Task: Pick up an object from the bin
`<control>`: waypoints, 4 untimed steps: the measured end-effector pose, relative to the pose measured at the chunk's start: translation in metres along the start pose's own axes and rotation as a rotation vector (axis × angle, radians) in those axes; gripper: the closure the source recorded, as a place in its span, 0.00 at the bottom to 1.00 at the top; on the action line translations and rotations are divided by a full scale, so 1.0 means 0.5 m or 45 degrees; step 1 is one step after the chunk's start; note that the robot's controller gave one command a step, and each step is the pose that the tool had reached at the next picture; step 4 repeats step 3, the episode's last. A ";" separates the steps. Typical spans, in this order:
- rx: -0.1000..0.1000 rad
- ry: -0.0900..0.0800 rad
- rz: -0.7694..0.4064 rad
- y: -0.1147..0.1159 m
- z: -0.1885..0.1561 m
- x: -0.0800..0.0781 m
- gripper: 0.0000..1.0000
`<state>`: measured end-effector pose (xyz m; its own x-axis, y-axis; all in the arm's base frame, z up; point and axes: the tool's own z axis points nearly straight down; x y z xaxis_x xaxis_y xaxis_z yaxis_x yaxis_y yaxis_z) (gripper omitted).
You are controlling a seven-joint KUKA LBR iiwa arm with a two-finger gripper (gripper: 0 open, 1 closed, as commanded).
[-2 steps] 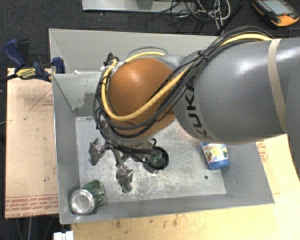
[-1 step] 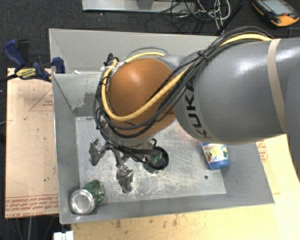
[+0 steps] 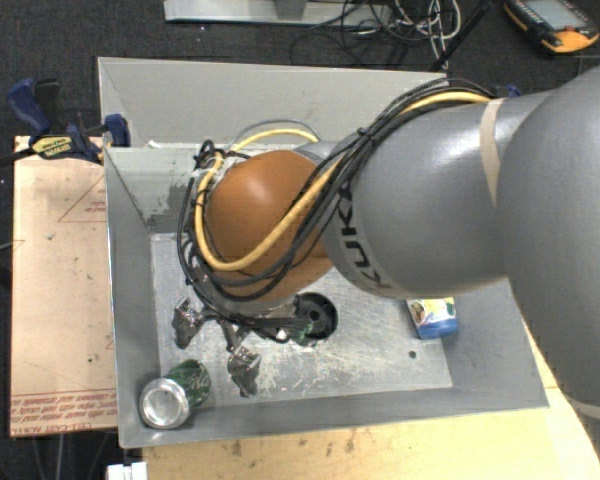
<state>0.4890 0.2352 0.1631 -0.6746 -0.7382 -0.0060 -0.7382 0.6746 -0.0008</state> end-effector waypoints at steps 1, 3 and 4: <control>0.006 -0.007 -0.343 -0.006 0.179 -0.028 1.00; -0.003 0.004 -0.318 -0.054 -0.017 -0.016 1.00; -0.003 0.004 -0.318 -0.054 -0.017 -0.016 1.00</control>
Offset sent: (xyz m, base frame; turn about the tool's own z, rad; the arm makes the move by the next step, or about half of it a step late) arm 0.0000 0.0000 0.0000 0.0000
